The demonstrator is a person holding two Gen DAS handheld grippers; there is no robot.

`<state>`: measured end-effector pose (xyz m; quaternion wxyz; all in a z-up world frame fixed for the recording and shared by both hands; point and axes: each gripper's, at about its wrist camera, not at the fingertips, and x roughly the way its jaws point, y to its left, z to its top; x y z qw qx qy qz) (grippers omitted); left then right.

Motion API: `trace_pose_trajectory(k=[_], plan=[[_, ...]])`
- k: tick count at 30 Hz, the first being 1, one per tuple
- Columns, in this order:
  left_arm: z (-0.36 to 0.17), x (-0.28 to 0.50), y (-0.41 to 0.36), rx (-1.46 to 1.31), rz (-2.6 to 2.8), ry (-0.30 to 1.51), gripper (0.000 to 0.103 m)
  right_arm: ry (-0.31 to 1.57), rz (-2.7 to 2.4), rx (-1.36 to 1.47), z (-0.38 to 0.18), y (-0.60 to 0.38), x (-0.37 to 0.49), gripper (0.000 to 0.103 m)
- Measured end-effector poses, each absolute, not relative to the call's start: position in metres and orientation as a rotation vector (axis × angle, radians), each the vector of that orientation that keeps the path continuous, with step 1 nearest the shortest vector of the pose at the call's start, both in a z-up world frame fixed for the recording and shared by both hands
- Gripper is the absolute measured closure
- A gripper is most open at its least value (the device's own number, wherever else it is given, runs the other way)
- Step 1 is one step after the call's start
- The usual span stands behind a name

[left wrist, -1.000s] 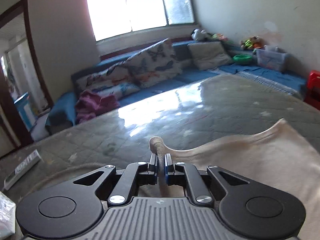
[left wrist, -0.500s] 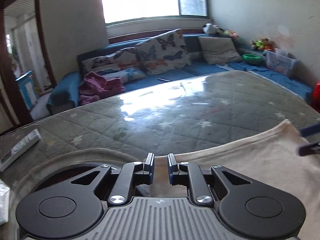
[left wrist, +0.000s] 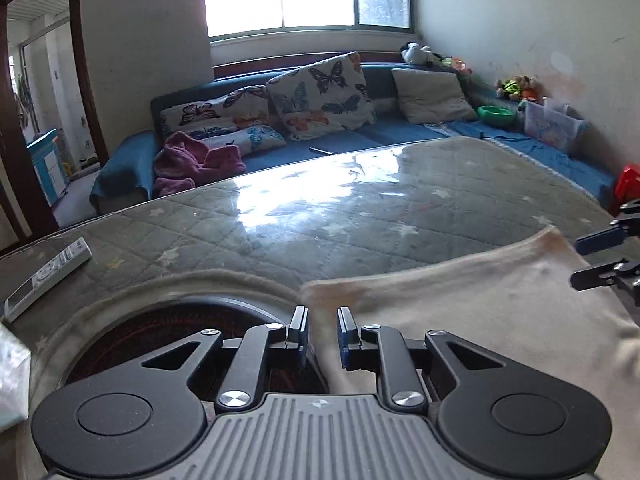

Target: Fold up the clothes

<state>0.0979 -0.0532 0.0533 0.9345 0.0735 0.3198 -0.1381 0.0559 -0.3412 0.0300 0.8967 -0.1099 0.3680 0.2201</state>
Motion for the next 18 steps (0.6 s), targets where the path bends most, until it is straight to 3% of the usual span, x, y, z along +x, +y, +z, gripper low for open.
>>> trace_pose_trajectory(k=[9, 18], plan=[[0.045, 0.002, -0.073, 0.107, -0.465, 0.664, 0.089, 0.76, 0.524, -0.25, 0.026, -0.325, -0.007, 0.056], [0.033, -0.005, -0.051, 0.041, -0.369, 0.705, 0.089, 0.759, 0.528, -0.255, 0.02, -0.324, -0.059, 0.056]])
